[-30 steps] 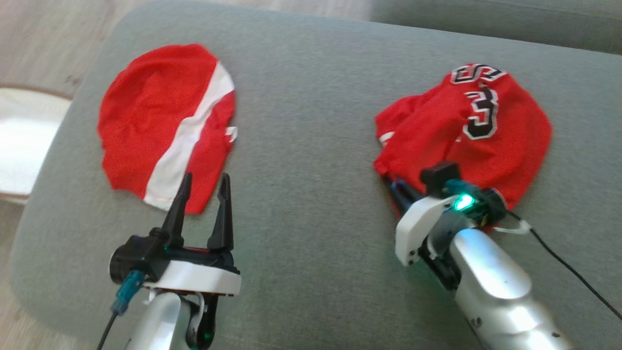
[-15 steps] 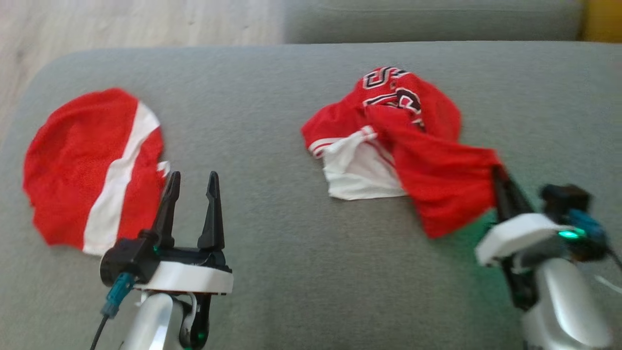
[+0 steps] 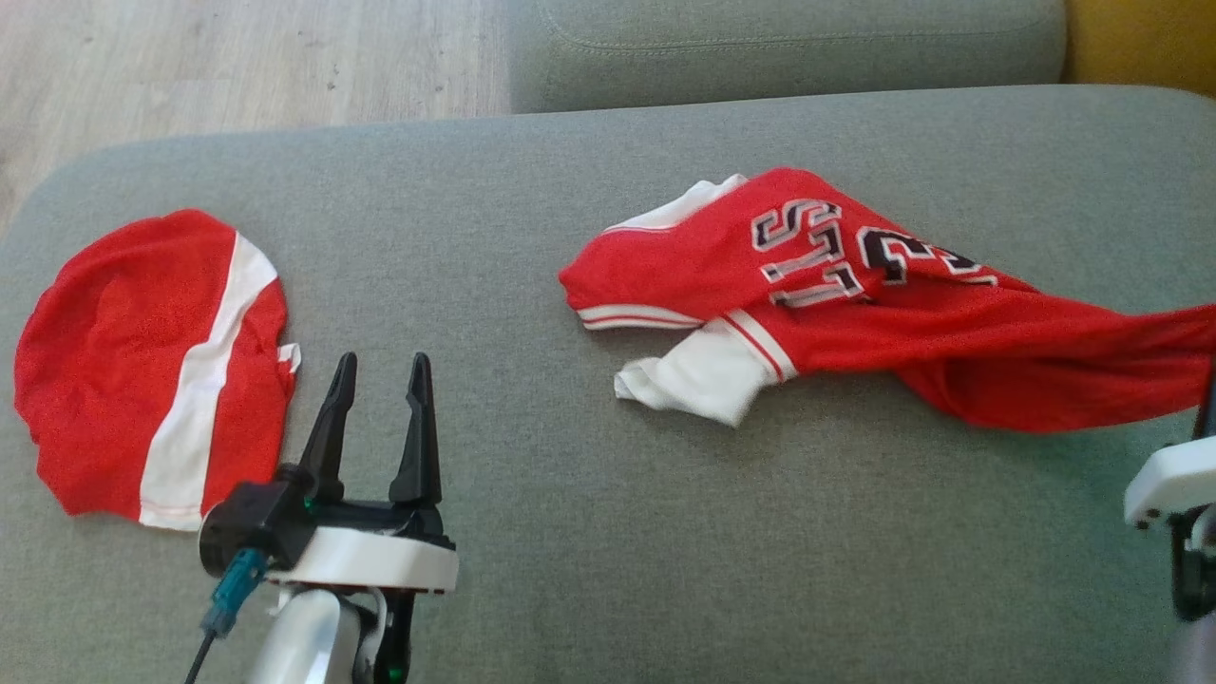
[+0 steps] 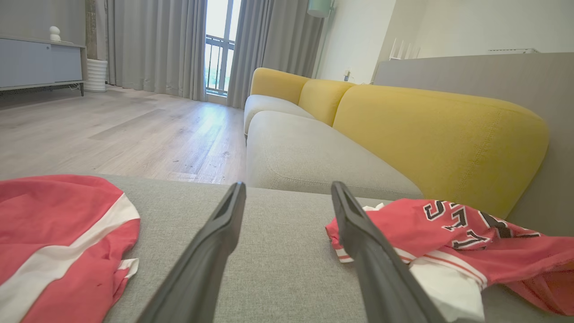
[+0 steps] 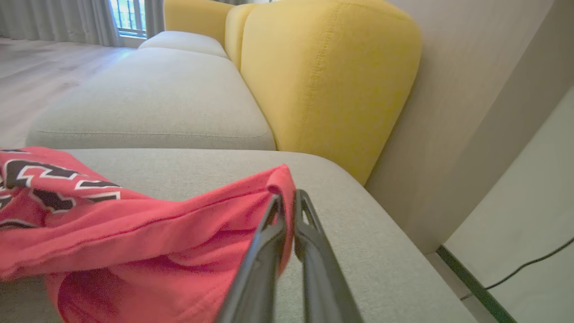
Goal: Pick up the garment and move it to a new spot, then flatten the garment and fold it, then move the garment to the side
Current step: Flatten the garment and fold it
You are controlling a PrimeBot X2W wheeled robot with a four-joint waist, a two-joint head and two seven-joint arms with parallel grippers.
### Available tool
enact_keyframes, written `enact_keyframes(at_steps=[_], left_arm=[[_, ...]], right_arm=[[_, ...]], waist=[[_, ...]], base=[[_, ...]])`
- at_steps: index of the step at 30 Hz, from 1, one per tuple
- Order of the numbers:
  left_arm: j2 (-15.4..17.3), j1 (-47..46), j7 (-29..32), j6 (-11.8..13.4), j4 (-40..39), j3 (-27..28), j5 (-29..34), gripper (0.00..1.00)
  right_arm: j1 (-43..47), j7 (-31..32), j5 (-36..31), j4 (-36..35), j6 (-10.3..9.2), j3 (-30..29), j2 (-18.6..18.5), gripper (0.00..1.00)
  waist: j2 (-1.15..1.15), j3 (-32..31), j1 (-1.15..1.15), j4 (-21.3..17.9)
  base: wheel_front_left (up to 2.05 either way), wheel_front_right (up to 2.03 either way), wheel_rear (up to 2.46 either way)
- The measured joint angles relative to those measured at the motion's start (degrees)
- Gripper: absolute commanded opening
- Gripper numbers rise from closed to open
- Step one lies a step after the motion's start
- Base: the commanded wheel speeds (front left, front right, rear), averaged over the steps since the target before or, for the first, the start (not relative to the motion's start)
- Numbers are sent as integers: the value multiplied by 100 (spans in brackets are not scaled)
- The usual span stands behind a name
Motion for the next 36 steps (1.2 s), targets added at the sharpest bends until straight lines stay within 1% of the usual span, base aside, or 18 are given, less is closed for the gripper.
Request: enact_keyframes(at_steps=[4,5,7,9,12,16,21,27,32,36], left_arm=[[0,4,0,-4,2,4,0,100],[0,9,0,-8,3,4,0,100],[0,21,0,-8,8,9,0,100],[0,38,0,-9,13,10,0,100],[0,53,0,-9,24,9,0,100],[0,61,0,-9,21,4,1,100],[0,66,0,-9,-10,-20,1,100],[0,85,0,-9,-12,-145,1,100],[0,77,0,-8,-11,-200,-1,100],[0,44,0,-5,3,-305,-21,100]], right_arm=[[-143,-292,-348,-65,0,-138,1,100],[-177,-403,-403,-80,0,-89,1,100],[-183,-608,-301,-111,0,123,-2,100],[-165,-799,1,-111,0,534,-3,100],[-80,-1006,534,-211,0,1403,-3,100],[367,-1113,1029,-415,0,2471,-2,100],[848,-1123,1282,-401,0,3153,-3,100],[830,-1154,1291,-293,0,3624,-9,100],[379,-730,984,71,0,4175,-15,100],[-127,-293,668,648,0,4508,-21,100]], waist=[[0,-3,0,21],[0,-8,0,22],[0,-19,0,18],[0,-36,1,8],[0,-75,1,-8],[0,-138,0,-8],[0,-165,0,59],[0,-123,0,228],[0,-8,1,449],[0,117,1,668]], base=[[0,0,0],[0,0,0],[0,0,0],[0,0,0],[0,0,0],[0,0,0],[0,0,0],[0,0,0],[0,0,0],[0,0,0]])
